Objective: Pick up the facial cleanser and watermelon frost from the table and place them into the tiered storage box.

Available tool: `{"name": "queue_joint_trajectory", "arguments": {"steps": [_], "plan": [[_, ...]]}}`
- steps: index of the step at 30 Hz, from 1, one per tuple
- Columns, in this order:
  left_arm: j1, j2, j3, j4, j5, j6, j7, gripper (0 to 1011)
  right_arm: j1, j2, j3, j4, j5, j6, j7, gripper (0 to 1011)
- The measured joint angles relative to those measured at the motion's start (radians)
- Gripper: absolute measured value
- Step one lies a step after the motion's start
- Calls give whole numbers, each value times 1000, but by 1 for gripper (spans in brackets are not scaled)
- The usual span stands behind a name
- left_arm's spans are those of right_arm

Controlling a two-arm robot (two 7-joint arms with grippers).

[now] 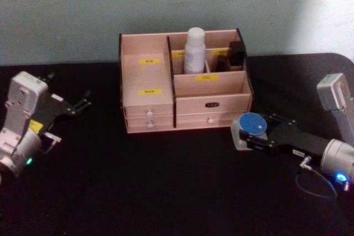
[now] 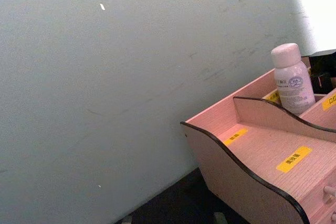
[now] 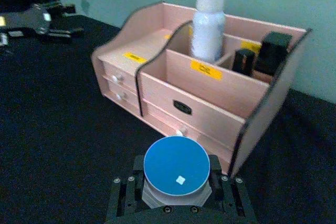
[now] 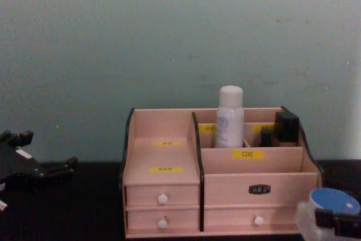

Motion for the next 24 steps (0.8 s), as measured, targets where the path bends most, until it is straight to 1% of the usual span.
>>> {"name": "queue_joint_trajectory", "arguments": {"steps": [5, 6, 10, 12, 16, 19, 24], "plan": [[0, 0, 0, 0, 0, 0, 0, 1001, 24, 8, -24, -15, 7, -1, 24, 712], [0, 0, 0, 0, 0, 0, 0, 1001, 24, 8, -24, -15, 7, -1, 24, 712], [0, 0, 0, 0, 0, 0, 0, 1001, 61, 6, -54, -17, 7, -6, 44, 712], [0, 0, 0, 0, 0, 0, 0, 1001, 75, 3, -63, -16, 7, -6, 50, 712], [0, 0, 0, 0, 0, 0, 0, 1001, 110, -8, -88, -10, 7, -6, 60, 712], [0, 0, 0, 0, 0, 0, 0, 1001, 149, -23, -114, 3, 5, -3, 66, 712], [0, 0, 0, 0, 0, 0, 0, 1001, 191, -44, -144, 20, 2, 1, 70, 712]]}}
